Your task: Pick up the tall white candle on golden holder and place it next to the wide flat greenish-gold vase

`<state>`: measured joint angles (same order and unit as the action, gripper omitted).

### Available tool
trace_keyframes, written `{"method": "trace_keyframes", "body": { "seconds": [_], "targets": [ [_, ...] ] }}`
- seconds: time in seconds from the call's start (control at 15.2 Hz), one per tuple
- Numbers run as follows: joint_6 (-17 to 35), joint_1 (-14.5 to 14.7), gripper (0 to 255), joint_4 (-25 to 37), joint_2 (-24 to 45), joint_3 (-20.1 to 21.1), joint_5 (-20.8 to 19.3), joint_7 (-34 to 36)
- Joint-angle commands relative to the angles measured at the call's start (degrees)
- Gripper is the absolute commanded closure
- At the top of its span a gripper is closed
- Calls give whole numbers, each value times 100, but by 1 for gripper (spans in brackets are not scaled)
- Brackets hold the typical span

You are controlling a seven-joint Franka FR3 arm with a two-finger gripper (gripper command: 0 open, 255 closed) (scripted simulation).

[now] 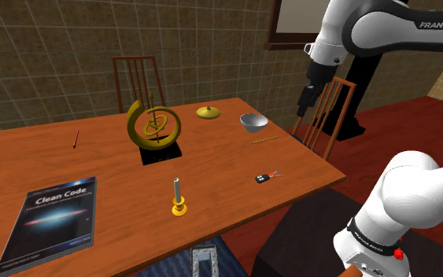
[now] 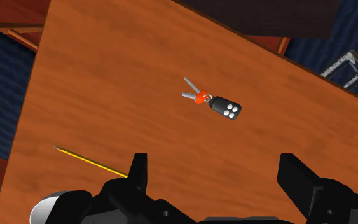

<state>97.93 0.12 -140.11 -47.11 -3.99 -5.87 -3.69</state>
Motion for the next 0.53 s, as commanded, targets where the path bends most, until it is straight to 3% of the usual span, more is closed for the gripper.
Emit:
{"method": "trace_keyframes", "body": {
  "seconds": [0.0, 0.46],
  "targets": [
    [0, 0, 0, 0, 0, 0, 0, 0],
    [1205, 309, 0, -801, 74, 692, 506, 905]
  ]
}}
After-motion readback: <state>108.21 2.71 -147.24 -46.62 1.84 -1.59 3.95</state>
